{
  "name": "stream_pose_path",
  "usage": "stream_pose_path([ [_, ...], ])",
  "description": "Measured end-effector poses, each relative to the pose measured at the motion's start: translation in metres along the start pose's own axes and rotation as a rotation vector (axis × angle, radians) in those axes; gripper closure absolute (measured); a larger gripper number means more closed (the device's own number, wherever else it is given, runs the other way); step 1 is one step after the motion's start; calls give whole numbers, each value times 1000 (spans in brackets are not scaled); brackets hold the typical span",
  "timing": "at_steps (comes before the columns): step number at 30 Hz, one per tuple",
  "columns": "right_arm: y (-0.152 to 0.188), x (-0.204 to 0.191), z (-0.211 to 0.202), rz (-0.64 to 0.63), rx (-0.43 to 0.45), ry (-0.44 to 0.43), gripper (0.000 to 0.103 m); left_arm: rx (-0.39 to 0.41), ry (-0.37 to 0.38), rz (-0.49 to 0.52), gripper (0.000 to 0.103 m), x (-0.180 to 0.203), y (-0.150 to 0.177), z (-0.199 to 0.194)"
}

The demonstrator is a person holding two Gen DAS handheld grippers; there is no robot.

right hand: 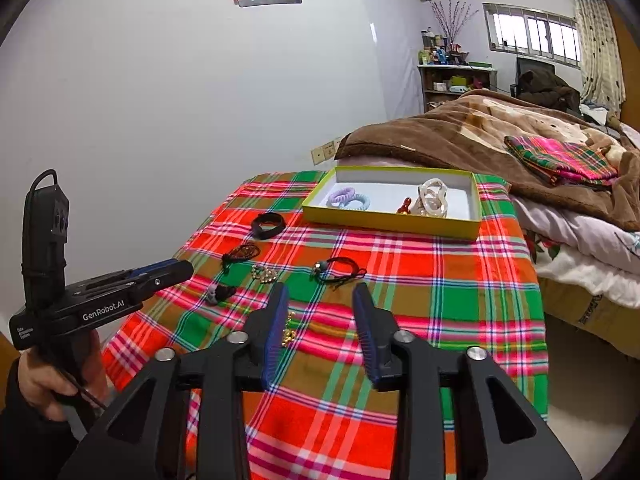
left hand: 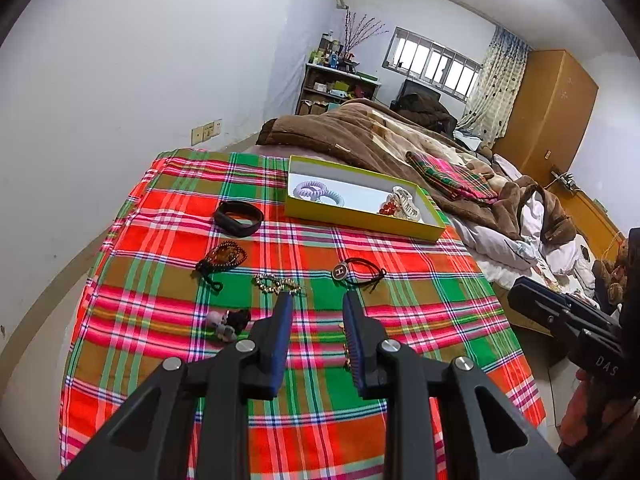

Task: Organize jewelry
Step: 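Move both open tools back over the remaining jewelry, then grasp the black-and-white hair tie with the left tool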

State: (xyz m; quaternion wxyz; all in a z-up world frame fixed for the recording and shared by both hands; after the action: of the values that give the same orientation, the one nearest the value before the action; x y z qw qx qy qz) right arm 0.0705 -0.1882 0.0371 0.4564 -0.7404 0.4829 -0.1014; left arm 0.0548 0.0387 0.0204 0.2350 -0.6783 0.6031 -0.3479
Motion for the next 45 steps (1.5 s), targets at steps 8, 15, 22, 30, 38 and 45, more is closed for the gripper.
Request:
stream_pose_path([
  [8,7,-6,0,-17,-10,-9,63,-10,-2,-3,76,0,11,-3],
  [15,5,-4,4,-36,-9,13,63,-18,-18,-16,76,-9,12,-2],
  [22,7,6,28,-16,-64,-5,51,-31,-61,-50,69,-31,15,6],
  [30,10,19,66,-6,-134,4,51,-104,-95,-84,68,-57,25,36],
  [38,4,29,101,-12,-171,18,51,-179,-89,-80,67,-62,35,70],
  [45,1,37,129,-13,-205,16,51,-167,-85,-57,72,-56,36,78],
])
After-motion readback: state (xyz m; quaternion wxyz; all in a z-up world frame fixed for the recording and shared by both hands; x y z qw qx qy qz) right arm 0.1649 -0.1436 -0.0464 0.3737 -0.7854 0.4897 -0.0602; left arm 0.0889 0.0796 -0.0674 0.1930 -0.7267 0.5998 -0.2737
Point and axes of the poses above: each gripper's, at about its wrist camera, not at the fingertips, and z roughly the way its jaws point, x to its right, y to its underside, the point moved 3 cm from there along z, roughly the way its jaws point, and after that the axes turned 5 degrees about -y, right-handed, at the moved point
